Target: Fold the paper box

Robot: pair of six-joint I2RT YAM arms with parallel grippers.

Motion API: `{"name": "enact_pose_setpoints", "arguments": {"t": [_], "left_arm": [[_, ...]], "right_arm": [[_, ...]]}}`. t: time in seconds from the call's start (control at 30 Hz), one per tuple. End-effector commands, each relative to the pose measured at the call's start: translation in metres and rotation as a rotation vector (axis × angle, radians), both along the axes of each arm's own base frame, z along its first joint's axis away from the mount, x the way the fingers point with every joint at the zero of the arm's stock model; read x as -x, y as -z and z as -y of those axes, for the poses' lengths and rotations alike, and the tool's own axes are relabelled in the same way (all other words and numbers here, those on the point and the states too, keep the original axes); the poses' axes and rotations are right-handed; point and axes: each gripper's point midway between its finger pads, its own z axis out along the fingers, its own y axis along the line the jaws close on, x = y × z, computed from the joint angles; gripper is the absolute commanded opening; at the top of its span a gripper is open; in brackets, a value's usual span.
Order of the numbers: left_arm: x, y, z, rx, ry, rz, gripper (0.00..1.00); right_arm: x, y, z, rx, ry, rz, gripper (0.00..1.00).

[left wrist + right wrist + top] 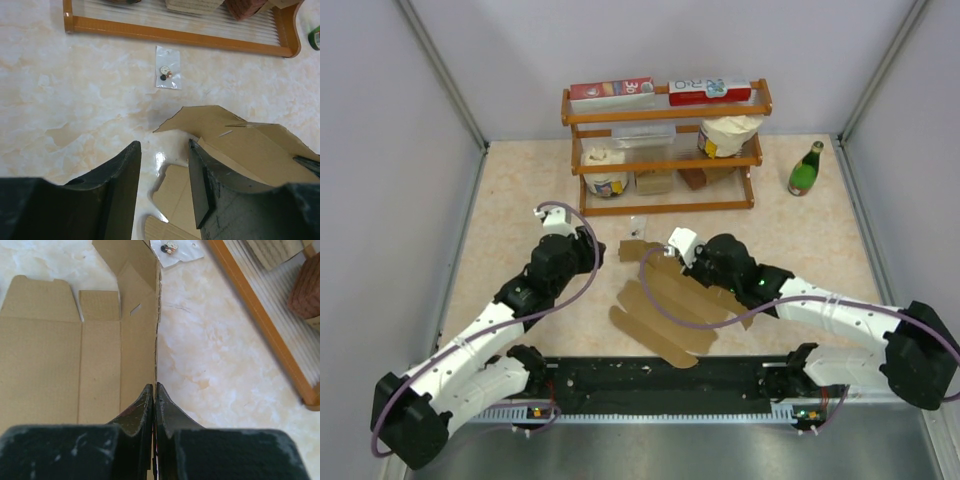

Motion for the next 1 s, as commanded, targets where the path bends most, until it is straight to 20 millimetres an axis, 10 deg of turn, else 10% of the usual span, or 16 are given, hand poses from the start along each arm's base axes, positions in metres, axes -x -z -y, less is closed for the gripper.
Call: {"name": "enact_pose_setpoints", "arguments": {"t": [0.0,0.4,0.97], "left_arm": [[-0.009,-0.011,-0.002,0.038,-0.005,0.052,0.47],[-0.025,0.007,0.002,0.044,-0.009,0.030,0.43],[-0.050,0.007,-0.009,0.059,-0.041,0.053,0.42]], "right_arm": [[-0.011,-0.006,-0.003,0.093,-0.025,0.193,0.00],[-0.036,-0.008,0.014,0.212,0.138,0.472,0.00],[-0.020,-0.018,-0.011,0.251,0.000,0.692,0.00]]}}
